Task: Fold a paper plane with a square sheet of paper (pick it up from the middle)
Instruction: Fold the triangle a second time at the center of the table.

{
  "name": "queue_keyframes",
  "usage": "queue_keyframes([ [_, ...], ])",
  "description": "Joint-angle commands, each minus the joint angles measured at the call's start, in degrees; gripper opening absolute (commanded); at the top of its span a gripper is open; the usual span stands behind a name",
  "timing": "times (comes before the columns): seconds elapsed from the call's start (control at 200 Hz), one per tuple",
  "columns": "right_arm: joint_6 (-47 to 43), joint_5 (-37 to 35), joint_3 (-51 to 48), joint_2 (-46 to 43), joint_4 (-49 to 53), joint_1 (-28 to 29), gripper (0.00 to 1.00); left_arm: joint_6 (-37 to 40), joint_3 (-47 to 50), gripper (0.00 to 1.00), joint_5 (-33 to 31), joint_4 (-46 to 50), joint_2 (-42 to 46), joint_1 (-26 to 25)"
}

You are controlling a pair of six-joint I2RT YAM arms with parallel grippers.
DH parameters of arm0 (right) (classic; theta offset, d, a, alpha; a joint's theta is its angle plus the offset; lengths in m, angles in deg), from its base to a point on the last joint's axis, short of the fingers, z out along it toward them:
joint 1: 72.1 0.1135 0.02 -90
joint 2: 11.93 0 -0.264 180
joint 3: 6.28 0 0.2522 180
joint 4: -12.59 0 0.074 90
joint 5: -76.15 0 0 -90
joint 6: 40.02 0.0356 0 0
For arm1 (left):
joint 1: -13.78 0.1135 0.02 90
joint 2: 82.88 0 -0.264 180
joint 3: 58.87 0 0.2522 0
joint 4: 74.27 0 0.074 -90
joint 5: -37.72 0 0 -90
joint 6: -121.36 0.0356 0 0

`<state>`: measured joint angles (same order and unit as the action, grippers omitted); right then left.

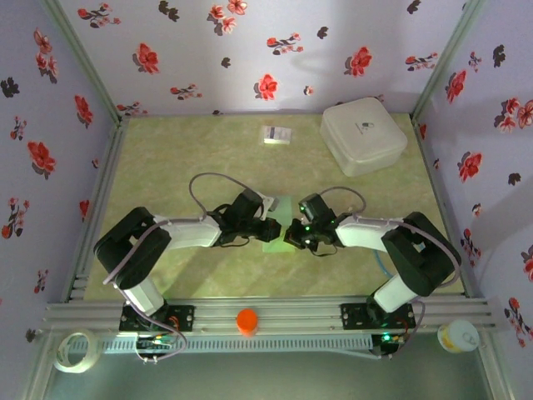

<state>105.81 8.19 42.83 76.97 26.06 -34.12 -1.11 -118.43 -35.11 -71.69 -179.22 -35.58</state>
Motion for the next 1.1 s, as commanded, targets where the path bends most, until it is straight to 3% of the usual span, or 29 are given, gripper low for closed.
queue_keyframes([
  [0.0,2.49,-1.01,-1.07,0.49,-2.43,-0.09,0.04,2.56,-0.55,0.15,3.74,1.98,-0.52,0.96],
  [0.17,2.81,-1.04,-1.32,0.39,-2.95,-0.10,0.03,5.19,-1.57,0.22,6.80,4.76,-0.62,1.62],
  [0.435,3.05,-0.95,-1.43,0.49,-2.91,-0.14,0.03,6.63,-1.40,0.21,8.35,4.97,0.40,1.91],
  [0.58,3.19,-0.38,-1.80,-0.45,-4.24,-0.18,0.03,7.06,-1.13,0.11,7.57,4.92,0.85,1.99],
  [0.76,4.34,2.93,-2.84,-3.01,-8.57,0.21,0.03,7.22,-1.69,0.10,6.98,5.13,0.54,2.22],
  [0.935,5.91,3.48,-3.76,-3.11,-12.33,0.61,0.03,7.16,-2.10,0.13,6.84,5.66,0.09,2.50],
  [1.095,7.47,2.69,-4.40,-2.50,-14.34,0.61,0.03,6.63,-1.79,0.22,6.83,5.17,0.97,2.68],
])
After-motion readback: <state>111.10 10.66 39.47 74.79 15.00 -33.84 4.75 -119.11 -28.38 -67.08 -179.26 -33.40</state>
